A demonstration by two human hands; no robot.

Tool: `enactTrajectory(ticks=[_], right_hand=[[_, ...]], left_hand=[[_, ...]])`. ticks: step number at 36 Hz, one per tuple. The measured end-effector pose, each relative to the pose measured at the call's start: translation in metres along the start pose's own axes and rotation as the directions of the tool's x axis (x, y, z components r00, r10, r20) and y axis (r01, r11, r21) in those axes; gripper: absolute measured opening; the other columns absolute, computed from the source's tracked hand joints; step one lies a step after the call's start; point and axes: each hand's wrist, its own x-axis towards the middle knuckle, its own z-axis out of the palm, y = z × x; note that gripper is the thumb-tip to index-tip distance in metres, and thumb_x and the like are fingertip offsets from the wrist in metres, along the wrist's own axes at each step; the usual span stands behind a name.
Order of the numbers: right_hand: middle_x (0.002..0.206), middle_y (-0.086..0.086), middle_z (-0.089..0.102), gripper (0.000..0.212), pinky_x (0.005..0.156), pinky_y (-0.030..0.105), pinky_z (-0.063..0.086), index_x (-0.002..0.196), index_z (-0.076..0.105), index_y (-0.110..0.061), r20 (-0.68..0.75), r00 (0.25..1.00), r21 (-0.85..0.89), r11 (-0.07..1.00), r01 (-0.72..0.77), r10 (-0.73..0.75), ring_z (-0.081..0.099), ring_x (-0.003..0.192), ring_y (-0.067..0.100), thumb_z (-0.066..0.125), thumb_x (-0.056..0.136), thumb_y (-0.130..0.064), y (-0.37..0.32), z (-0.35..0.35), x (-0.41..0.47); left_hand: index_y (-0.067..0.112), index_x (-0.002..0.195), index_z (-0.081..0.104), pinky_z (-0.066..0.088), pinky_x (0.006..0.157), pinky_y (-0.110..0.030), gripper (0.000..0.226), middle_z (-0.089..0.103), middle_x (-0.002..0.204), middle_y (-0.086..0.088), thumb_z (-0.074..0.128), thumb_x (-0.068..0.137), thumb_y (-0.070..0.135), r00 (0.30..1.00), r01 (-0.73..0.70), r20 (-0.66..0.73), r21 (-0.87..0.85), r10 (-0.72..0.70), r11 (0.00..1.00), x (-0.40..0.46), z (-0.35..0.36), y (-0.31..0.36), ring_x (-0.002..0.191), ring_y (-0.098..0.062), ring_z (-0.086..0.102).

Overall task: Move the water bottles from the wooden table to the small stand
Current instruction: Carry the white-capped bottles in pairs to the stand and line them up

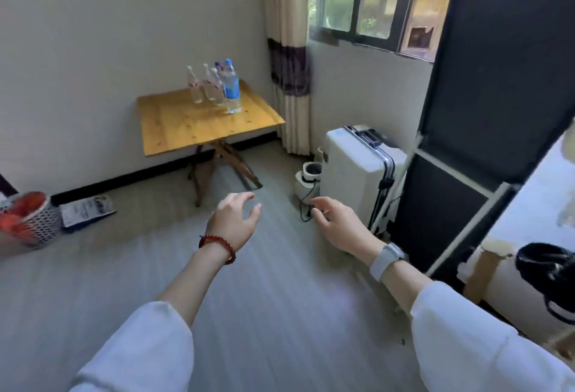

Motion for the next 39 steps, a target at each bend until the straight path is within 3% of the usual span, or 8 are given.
enactTrajectory(ticks=[11, 22, 26, 29, 39], right_hand=[[0.118, 0.008, 0.062, 0.032, 0.091, 0.029, 0.043, 0.122, 0.053, -0.013, 0.119, 0.989, 0.071, 0.994, 0.083, -0.091, 0.059, 0.107, 0.024, 0.044, 0.093, -0.023, -0.038, 0.043, 0.273], [0.123, 0.009, 0.061, 0.033, 0.086, 0.02, 0.038, 0.124, 0.052, -0.011, 0.159, 0.984, 0.084, 0.994, 0.067, -0.08, 0.058, 0.11, 0.023, 0.042, 0.094, -0.021, -0.098, 0.122, 0.55], [0.121, 0.011, 0.062, 0.033, 0.09, 0.029, 0.043, 0.122, 0.053, -0.01, 0.137, 0.988, 0.099, 0.994, 0.054, -0.067, 0.057, 0.109, 0.027, 0.041, 0.094, -0.02, -0.126, 0.135, 0.641], [0.123, 0.008, 0.06, 0.034, 0.089, 0.027, 0.042, 0.126, 0.05, -0.012, 0.145, 0.988, 0.12, 0.992, 0.04, -0.057, 0.057, 0.109, 0.023, 0.04, 0.095, -0.022, -0.135, 0.147, 0.7], [0.127, 0.012, 0.056, 0.039, 0.09, 0.032, 0.045, 0.131, 0.042, -0.008, 0.083, 0.991, 0.174, 0.981, 0.091, -0.107, 0.056, 0.109, 0.026, 0.041, 0.093, -0.015, -0.153, 0.209, 0.923]], left_hand=[[0.011, 0.111, 0.061, 0.036, 0.087, -0.021, 0.026, 0.06, 0.115, -0.007, 0.055, 0.088, 0.022, 0.979, 0.185, -0.081, -0.051, -0.189, 0.981, 0.216, -0.006, -0.087, 0.108, -0.022, 0.054], [0.008, 0.112, 0.06, 0.032, 0.091, -0.019, 0.026, 0.06, 0.116, -0.011, 0.053, 0.089, 0.018, 0.968, 0.23, -0.086, -0.076, -0.236, 0.97, 0.47, -0.012, -0.224, 0.109, -0.023, 0.054], [0.011, 0.116, 0.057, 0.038, 0.093, -0.027, 0.029, 0.057, 0.122, -0.008, 0.051, 0.09, 0.023, 0.967, 0.242, -0.064, -0.055, -0.245, 0.969, 0.561, -0.022, -0.263, 0.112, -0.023, 0.052], [0.012, 0.117, 0.056, 0.042, 0.093, -0.03, 0.03, 0.056, 0.123, -0.006, 0.05, 0.091, 0.025, 0.97, 0.235, -0.052, -0.046, -0.238, 0.971, 0.618, -0.021, -0.29, 0.112, -0.023, 0.053], [0.012, 0.12, 0.053, 0.039, 0.09, -0.026, 0.032, 0.055, 0.123, -0.007, 0.05, 0.091, 0.024, 0.96, 0.26, -0.088, -0.087, -0.268, 0.962, 0.814, 0.006, -0.388, 0.113, -0.021, 0.051]])
